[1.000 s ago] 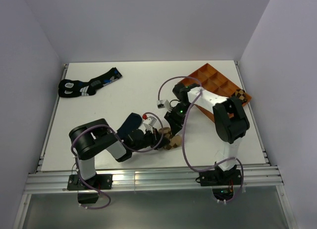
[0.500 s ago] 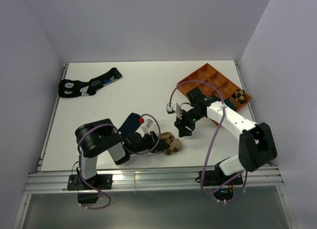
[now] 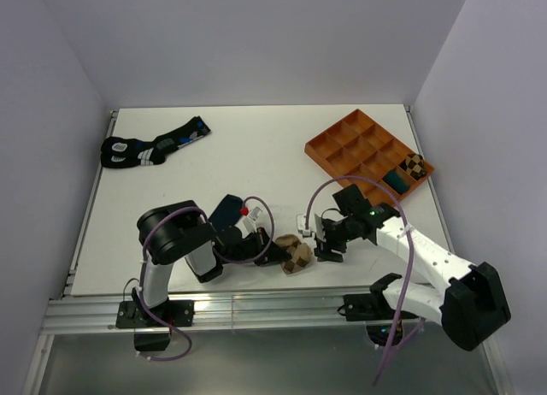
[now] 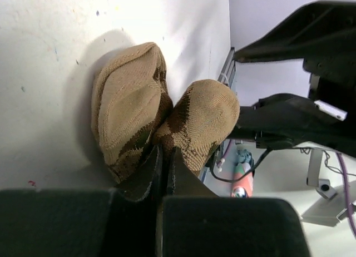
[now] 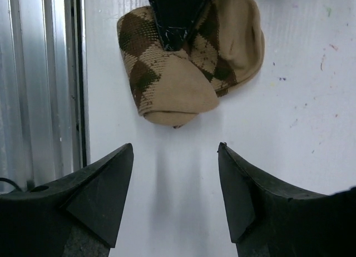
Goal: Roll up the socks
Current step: Roll the sock at the center of the board.
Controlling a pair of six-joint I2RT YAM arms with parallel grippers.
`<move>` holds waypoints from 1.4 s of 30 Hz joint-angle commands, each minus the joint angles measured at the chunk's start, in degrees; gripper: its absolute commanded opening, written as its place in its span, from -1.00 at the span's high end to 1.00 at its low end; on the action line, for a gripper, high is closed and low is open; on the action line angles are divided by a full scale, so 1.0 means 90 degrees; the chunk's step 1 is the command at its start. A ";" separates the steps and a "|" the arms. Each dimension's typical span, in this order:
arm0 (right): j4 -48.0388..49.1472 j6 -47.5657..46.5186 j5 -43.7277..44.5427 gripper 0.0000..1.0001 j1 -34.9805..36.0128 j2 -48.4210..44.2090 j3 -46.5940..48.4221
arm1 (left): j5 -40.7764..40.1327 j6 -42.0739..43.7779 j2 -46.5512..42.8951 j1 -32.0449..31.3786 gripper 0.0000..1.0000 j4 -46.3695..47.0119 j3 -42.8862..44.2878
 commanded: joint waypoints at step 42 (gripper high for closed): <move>0.2347 0.1032 0.1724 -0.43 0.2959 -0.1403 -0.1512 | 0.1045 0.0154 0.1055 0.0313 0.99 -0.2626 -0.0190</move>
